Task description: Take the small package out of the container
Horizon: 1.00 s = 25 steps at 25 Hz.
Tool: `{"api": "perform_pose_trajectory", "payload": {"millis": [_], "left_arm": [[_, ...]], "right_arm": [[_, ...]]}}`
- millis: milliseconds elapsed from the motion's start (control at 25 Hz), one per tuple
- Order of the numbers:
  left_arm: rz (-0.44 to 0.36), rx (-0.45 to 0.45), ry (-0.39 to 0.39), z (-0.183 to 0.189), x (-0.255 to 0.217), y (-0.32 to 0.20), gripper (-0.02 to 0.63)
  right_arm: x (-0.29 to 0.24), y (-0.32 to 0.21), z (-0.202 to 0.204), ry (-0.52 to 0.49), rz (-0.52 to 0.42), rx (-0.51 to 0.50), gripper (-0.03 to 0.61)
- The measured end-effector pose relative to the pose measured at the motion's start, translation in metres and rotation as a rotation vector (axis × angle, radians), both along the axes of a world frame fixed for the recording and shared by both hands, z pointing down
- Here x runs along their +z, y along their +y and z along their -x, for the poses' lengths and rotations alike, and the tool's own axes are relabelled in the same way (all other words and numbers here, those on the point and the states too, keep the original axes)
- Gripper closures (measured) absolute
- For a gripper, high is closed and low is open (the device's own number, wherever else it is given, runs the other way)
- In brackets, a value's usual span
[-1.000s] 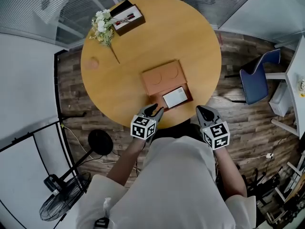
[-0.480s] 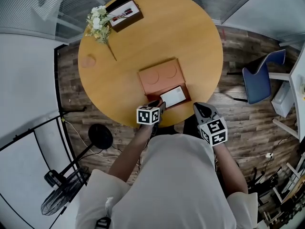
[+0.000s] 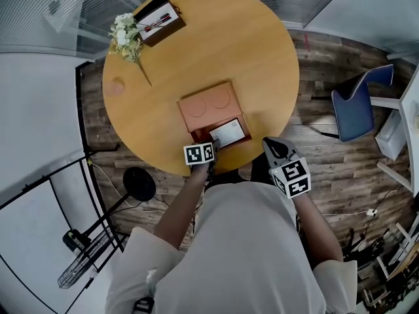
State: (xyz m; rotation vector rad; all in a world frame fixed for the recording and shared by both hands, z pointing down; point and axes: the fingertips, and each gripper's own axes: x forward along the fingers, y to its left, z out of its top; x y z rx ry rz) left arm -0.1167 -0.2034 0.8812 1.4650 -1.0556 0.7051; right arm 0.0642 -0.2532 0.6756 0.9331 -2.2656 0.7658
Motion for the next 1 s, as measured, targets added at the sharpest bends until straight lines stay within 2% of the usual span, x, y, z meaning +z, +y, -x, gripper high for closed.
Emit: {"api": "perform_pose_trajectory", "payload": {"millis": [120, 320, 400, 480, 600, 800, 1000], "left_arm": [[0.035, 0.01, -0.013, -0.004, 0.003, 0.0, 0.445], [0.124, 0.079, -0.103, -0.004, 0.017, 0.0, 0.445], [0.151, 0.093, -0.109, -0.006, 0.022, -0.001, 0.442], [0.163, 0.089, -0.084, -0.013, 0.024, -0.004, 0.442], [0.152, 0.062, -0.025, -0.029, 0.024, -0.011, 0.442], [0.101, 0.033, -0.041, -0.035, 0.02, -0.019, 0.439], [0.027, -0.027, -0.008, -0.037, -0.005, -0.024, 0.436]], "right_arm": [[0.0, -0.004, -0.013, -0.003, -0.001, -0.001, 0.575], [0.003, -0.005, -0.026, -0.008, 0.007, -0.015, 0.575], [0.004, -0.005, -0.029, -0.01, 0.009, -0.028, 0.575], [0.004, -0.007, -0.033, -0.012, 0.011, -0.035, 0.575], [0.005, -0.012, -0.043, -0.011, 0.011, -0.04, 0.575], [0.004, -0.021, -0.05, -0.015, 0.006, -0.067, 0.575], [0.003, -0.025, -0.05, -0.032, -0.001, -0.099, 0.575]]}}
